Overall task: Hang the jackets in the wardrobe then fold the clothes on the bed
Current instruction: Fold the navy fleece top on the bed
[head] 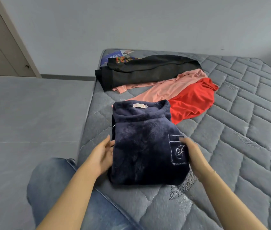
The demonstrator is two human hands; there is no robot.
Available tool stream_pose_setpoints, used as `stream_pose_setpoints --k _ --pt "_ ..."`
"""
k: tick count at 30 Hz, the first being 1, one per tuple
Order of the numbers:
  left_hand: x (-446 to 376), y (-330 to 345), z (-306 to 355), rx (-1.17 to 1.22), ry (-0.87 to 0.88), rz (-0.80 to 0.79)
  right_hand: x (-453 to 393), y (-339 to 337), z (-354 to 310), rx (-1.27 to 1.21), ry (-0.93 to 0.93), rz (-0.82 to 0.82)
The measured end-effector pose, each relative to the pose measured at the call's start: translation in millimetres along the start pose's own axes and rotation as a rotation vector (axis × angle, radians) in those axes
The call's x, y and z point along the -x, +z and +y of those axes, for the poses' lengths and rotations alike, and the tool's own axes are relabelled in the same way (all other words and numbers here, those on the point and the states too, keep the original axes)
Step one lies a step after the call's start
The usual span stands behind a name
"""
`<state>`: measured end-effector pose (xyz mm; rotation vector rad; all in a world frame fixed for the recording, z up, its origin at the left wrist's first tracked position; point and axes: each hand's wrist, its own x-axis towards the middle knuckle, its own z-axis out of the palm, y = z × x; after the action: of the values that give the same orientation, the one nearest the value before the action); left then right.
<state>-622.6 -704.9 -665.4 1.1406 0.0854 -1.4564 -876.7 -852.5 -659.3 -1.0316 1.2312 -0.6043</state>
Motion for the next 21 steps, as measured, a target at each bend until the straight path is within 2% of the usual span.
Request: stream_pose_setpoints --k 3,5,7,10,13,16,18,21 --pt "-18 20 19 0.014 0.015 -0.003 -17 13 -30 -0.132 0.052 -0.179" --pt "-27 35 34 -0.095 0.111 0.09 -31 23 -43 -0.153 0.092 -0.21" --pt "-34 49 43 -0.231 0.148 0.156 -43 30 -49 -0.115 0.113 -0.195" --pt "-36 54 52 -0.282 0.166 0.104 -53 34 -50 -0.09 0.024 -0.145" --pt "-40 44 65 -0.156 0.412 0.08 -56 29 -49 -0.08 -0.154 -0.119" --pt "-49 30 65 -0.227 0.608 0.318 -60 25 -48 -0.032 -0.211 -0.028" --pt "-59 26 54 -0.304 0.564 0.469 -62 28 -45 0.012 -0.201 0.005" --pt "-63 26 49 -0.348 0.439 0.485 -63 33 -43 0.016 -0.172 -0.028"
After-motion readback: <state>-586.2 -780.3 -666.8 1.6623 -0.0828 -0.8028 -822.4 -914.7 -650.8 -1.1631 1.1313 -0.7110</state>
